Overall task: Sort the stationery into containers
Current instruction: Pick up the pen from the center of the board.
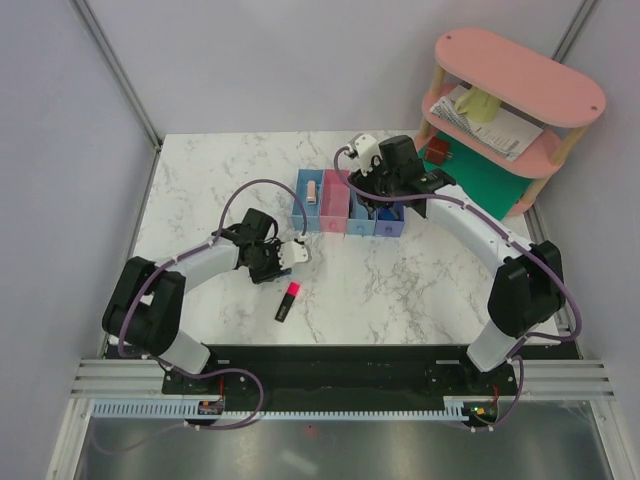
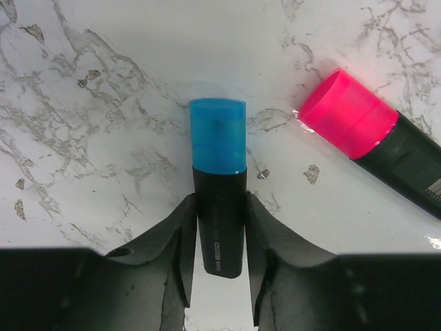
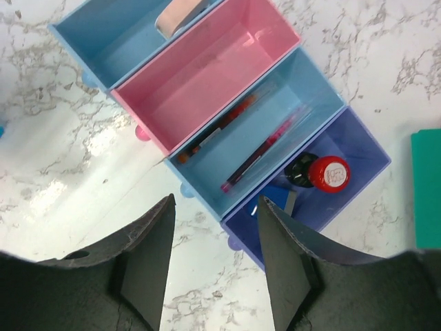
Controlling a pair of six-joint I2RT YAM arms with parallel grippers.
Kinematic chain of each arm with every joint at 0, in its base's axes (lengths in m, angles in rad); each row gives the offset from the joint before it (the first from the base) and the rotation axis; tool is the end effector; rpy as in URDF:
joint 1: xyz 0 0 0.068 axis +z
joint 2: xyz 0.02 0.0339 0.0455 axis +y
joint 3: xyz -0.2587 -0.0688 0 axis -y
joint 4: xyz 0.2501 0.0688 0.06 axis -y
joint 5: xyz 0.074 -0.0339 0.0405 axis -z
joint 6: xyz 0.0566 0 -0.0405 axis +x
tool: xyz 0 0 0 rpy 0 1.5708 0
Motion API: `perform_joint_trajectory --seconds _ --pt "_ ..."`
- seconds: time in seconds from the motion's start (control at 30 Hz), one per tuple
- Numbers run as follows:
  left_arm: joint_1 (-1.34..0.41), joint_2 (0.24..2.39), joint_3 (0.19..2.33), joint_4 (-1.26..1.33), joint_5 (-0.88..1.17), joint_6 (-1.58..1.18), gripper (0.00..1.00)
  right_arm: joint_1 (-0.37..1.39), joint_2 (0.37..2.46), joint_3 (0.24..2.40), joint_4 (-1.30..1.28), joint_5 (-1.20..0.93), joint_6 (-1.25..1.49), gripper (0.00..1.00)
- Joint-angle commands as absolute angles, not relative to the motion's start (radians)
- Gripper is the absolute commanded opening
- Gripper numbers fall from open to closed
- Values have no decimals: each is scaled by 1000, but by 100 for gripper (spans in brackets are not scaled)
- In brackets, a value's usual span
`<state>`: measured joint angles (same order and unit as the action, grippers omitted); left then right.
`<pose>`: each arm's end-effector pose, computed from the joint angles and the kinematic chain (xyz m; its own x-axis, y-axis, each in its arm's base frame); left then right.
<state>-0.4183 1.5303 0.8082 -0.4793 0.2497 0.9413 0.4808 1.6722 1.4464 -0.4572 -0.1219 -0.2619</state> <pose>0.2533 -0.1279 0.1316 -0.1176 0.9094 -0.3988 0.9685 0.1938 0.1562 0.3553 0.1931 0.2912 -0.4000 -0.4985 -0.7691 -0.6691 0.7323 -0.1267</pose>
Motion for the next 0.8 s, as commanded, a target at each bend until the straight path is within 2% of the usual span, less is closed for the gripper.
perform_joint_trajectory --seconds 0.0,0.1,0.4,0.57,0.77 --pt "-420 1597 795 -453 264 919 23 480 1612 1414 -506 -150 -291 59" --pt "-425 1597 792 -454 255 911 2 480 1586 1388 -505 -132 -291 59" --pt "-426 1490 860 -546 281 821 2 480 1503 1313 -541 -114 -293 60" --pt "-426 1479 1052 -618 383 654 2 453 1439 1230 -529 -66 -293 60" --pt "-428 1589 1300 -638 452 450 2 374 1407 1121 -459 15 -288 60"
